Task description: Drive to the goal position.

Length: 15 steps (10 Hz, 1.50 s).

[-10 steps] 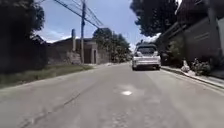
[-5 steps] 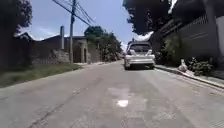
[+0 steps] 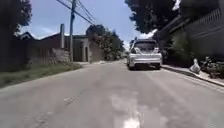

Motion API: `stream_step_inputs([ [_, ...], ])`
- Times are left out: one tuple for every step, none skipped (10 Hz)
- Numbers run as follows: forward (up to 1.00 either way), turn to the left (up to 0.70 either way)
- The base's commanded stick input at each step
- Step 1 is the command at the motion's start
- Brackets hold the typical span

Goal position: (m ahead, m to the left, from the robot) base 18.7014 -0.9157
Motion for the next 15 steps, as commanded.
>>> stream_step_inputs([
  [1.00,-0.20],
  [1.00,-0.09],
  [1.00,0.00],
  [1.00,0.00],
  [1.00,0.00],
  [1.00,0.00],
  [1.00,0.00],
  [1.00,-0.01],
  [1.00,-0.08],
  [1.00,-0.31],
  [1.00,-0.39],
  [1.00,-0.36],
  [1.00,-0.25],
  [1.00,-0.05],
  [1.00,-0.04],
])
